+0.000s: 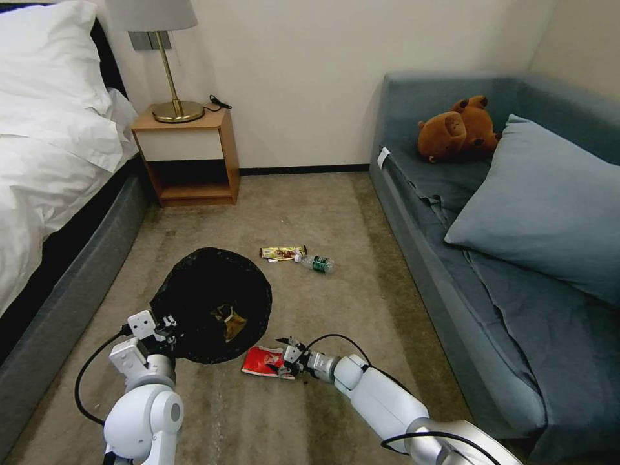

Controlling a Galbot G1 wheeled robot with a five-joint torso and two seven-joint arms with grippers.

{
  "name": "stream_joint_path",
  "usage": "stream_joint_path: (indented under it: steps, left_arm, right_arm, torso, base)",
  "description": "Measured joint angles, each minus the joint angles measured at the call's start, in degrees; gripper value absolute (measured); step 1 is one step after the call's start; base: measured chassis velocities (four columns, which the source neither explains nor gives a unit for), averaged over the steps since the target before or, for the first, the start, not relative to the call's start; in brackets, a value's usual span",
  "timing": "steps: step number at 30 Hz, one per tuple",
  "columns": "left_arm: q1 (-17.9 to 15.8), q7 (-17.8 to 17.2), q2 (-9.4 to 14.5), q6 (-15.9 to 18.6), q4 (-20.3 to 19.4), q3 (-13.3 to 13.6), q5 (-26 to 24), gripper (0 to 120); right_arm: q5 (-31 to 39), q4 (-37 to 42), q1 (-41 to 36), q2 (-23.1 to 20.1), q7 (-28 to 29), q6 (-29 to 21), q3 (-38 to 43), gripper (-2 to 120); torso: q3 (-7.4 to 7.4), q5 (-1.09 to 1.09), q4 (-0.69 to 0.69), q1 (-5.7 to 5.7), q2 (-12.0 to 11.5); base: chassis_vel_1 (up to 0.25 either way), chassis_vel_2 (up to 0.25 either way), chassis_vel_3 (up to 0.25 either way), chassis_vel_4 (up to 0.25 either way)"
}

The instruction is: Pick up the trash bin, then pick up the garbage on the floor and place it into the trash bin.

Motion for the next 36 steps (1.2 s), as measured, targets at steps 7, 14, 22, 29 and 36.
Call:
stream_joint_path:
  steps: [7,14,22,29,36]
  left_arm:
    - [-0.3,-0.1,0.3,-0.7,0.9,-0.5,-0.3,1]
    - [-1.0,-0.3,0.5,-0.8,1.1,-1.3,-0.9,1]
    - [-1.2,-0.5,0.9,-0.7,1.8,-1.5,-1.7,1]
    - [-1.9,-0.6,1.4,-0.1,2.3,-1.6,-2.5,1]
    - [-2.4,-0.7,2.1,0.4,2.4,-1.7,-3.6,1]
  right_arm:
    - [0.0,-0.1,0.0,0.0,0.0,0.5,0.4,29]
    - [-1.1,0.8,-0.3,-0.5,-2.5,0.2,1.3,5]
    - [-0.2,4.0,-1.1,-2.4,-3.0,-0.5,1.3,0]
    - [3.3,11.1,-2.8,-5.5,-2.8,-3.1,1.2,0]
    - [3.7,14.6,-4.5,-7.6,-1.4,-3.5,5.9,0]
  torso:
    - [0.00,0.00,0.00,0.00,0.0]
    - [0.00,0.00,0.00,0.00,0.0]
    - [0.00,0.00,0.00,0.00,0.0]
    - [0.00,0.00,0.00,0.00,0.0]
    - [0.00,0.01,0.00,0.00,0.0]
  base:
    - [0.000,0.000,0.000,0.000]
    - [0.000,0.000,0.000,0.000]
    - [0.000,0.000,0.000,0.000]
    - [0.000,0.000,0.000,0.000]
    - [0.000,0.000,0.000,0.000]
